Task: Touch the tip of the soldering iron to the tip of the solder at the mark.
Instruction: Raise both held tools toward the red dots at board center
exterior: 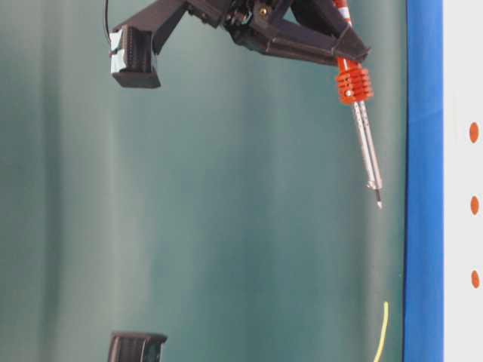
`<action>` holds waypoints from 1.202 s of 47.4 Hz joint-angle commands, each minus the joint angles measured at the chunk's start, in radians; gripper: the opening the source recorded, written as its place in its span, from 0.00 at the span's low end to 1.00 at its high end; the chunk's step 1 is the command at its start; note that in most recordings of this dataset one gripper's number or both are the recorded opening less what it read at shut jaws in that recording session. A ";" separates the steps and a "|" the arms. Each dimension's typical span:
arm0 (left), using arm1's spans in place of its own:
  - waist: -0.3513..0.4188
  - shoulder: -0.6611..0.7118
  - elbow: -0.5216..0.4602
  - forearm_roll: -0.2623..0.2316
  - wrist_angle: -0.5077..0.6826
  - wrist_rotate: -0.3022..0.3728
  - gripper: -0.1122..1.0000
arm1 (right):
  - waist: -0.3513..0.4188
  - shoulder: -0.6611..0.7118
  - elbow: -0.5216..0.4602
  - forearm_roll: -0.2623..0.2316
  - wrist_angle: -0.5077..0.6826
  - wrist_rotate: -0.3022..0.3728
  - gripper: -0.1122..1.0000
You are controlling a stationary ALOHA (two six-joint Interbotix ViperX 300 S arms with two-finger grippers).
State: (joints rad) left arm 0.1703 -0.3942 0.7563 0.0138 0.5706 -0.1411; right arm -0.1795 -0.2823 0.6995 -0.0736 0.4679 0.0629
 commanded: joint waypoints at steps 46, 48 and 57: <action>-0.029 0.287 -0.129 -0.003 0.000 -0.026 0.11 | -0.009 0.041 -0.041 -0.017 -0.003 -0.002 0.16; -0.029 0.287 -0.127 -0.005 0.000 -0.026 0.11 | -0.009 0.046 -0.044 -0.017 -0.005 -0.002 0.16; -0.040 0.287 -0.129 -0.005 0.014 -0.028 0.11 | -0.009 0.081 -0.067 -0.017 -0.003 -0.002 0.15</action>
State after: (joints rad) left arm 0.1381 -0.0966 0.6458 0.0107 0.5829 -0.1672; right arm -0.1841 -0.2025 0.6673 -0.0874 0.4694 0.0629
